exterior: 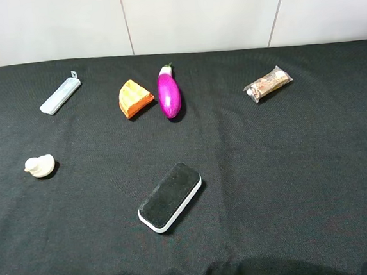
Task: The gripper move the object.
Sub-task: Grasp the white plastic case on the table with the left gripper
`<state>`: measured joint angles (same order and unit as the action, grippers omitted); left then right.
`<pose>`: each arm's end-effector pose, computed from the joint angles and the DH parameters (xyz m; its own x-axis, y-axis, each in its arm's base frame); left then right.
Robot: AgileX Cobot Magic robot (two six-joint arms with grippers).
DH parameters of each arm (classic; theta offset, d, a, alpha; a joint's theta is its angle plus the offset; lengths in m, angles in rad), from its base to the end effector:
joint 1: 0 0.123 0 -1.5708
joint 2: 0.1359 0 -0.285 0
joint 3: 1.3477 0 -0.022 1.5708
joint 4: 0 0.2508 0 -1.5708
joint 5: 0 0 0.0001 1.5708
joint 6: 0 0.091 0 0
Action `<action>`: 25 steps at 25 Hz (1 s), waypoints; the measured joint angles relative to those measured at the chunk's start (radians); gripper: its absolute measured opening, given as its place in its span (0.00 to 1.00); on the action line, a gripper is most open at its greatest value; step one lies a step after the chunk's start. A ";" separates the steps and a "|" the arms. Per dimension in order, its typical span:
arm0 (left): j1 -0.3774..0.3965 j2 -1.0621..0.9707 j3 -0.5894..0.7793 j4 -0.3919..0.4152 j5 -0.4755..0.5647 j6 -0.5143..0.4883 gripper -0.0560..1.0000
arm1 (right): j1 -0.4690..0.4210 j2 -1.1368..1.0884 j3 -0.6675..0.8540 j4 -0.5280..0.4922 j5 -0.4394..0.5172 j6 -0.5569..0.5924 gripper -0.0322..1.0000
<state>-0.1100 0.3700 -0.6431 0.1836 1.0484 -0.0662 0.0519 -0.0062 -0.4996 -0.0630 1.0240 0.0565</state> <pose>0.0487 0.0091 0.3135 -0.6257 0.0951 -0.7742 0.0026 0.9928 0.1199 -0.0041 -0.0051 0.2803 -0.4164 0.0021 -0.9092 0.0069 1.0000 -0.0009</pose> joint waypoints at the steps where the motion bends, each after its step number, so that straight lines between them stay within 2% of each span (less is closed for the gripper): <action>1: 0.000 0.029 -0.016 0.000 -0.005 0.000 0.91 | 0.000 0.000 0.000 0.000 0.000 0.000 0.70; 25: 0.000 0.758 -0.412 0.001 -0.010 -0.012 0.91 | 0.000 0.000 0.000 0.000 0.000 0.000 0.70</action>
<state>-0.1100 1.1275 -1.0555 0.1844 1.0385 -0.0778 0.0519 -0.0062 -0.4996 -0.0630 1.0240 0.0565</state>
